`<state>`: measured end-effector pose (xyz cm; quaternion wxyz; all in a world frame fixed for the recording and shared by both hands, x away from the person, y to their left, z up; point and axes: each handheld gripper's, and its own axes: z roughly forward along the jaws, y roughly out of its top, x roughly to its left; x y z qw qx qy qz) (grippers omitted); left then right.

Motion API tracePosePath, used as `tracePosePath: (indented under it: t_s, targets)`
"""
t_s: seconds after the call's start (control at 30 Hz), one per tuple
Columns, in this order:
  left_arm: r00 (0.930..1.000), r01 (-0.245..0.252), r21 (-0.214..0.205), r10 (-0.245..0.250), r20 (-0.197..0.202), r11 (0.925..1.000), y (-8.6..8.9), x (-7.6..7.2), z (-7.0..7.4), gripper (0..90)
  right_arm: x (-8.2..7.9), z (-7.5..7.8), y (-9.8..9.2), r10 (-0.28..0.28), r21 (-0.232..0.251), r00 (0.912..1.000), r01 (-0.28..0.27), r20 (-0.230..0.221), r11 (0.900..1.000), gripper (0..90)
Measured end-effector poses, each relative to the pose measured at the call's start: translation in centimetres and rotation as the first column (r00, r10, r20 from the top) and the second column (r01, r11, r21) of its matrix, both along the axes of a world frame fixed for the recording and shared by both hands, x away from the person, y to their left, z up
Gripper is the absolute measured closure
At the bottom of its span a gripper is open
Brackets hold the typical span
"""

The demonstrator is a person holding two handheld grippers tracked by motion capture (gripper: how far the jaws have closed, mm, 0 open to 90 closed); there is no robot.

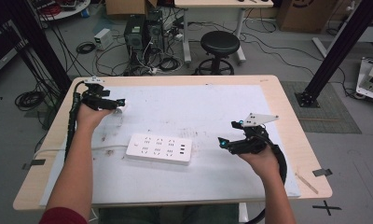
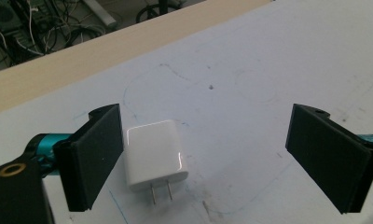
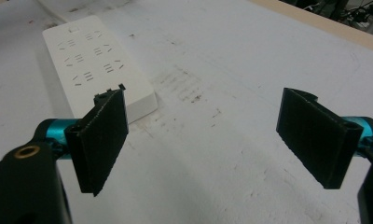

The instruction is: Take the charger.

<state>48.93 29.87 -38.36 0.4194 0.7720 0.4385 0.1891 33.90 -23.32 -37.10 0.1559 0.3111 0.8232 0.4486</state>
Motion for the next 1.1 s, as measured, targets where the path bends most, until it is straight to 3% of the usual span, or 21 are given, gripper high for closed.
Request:
tracePosePath:
  t_s: [0.07, 0.17, 0.2, 0.23, 0.27, 0.3, 0.33, 0.37, 0.53, 0.67, 0.93, 1.1]
  targets:
    - [0.9983, -0.047, 0.011, 0.047, -0.035, 0.9989, 0.0, 1.2, -1.4, 11.3, 0.0, -0.2, 0.1, -0.002, -0.004, 0.9999, 0.002, -0.01, 1.0, 17.0]
    - [0.9983, -0.047, 0.011, 0.047, -0.035, 0.9989, 0.0, 1.2, -1.4, 11.3, 0.0, -0.2, 0.2, -0.005, -0.006, 0.9999, 0.005, -0.011, 1.0, 17.0]
    - [0.9958, -0.076, 0.02, 0.077, -0.05, 0.9969, 0.0, 1.9, -2.3, 11.3, 0.0, -0.2, 0.2, -0.005, -0.006, 0.9999, 0.005, -0.011, 1.0, 17.0]
    - [0.9958, -0.076, 0.02, 0.077, -0.05, 0.9969, 0.0, 1.9, -2.3, 11.3, 0.0, -0.2, 0.2, -0.005, -0.006, 0.9999, 0.005, -0.011, 1.0, 17.0]
    - [0.9935, -0.071, 0.074, 0.077, -0.084, 0.9947, -0.5, 2.7, -2.7, 11.3, 0.1, -0.4, 0.2, -0.011, -0.011, 0.9998, 0.011, -0.019, 0.9999, 17.0]
    - [0.9928, -0.081, 0.072, 0.087, -0.082, 0.9941, -0.6, 2.9, -2.7, 11.3, 0.1, -0.4, 0.2, -0.013, -0.01, 0.9997, 0.013, -0.019, 0.9999, 17.0]
    - [0.9933, -0.079, 0.047, 0.082, -0.081, 0.9958, -0.5, 3.0, -2.7, 11.3, 0.1, -0.5, 0.2, -0.013, -0.009, 0.9998, 0.012, -0.017, 0.9999, 17.0]
    - [0.9933, -0.079, 0.047, 0.082, -0.081, 0.9958, -0.5, 3.0, -2.7, 11.5, 0.1, -0.6, 0.2, -0.013, -0.008, 0.9997, 0.012, -0.019, 0.9999, 17.0]
    - [0.9876, -0.096, 0.082, 0.105, -0.117, 0.992, -0.5, 3.2, -3.7, 11.6, 0.0, -0.7, 0.1, -0.017, -0.007, 0.9997, 0.017, -0.018, 0.9998, 17.0]
    - [0.9875, -0.094, 0.111, 0.106, -0.117, 0.9895, -0.6, 3.3, -4.0, 11.6, -0.1, -0.9, 0.1, -0.021, -0.004, 0.9995, 0.021, -0.022, 0.9998, 17.0]
    - [0.9834, -0.094, 0.134, 0.113, -0.142, 0.9865, -0.6, 3.4, -4.6, 11.6, -0.4, -0.8, 0.2, -0.015, -0.007, 0.9997, 0.015, -0.017, 0.9999, 17.0]
    - [0.9829, -0.086, 0.134, 0.106, -0.15, 0.9872, -0.6, 3.4, -4.8, 17.2, -0.5, -0.6, 0.3, -0.02, -0.005, 0.9997, 0.02, -0.016, 0.9998, 17.0]
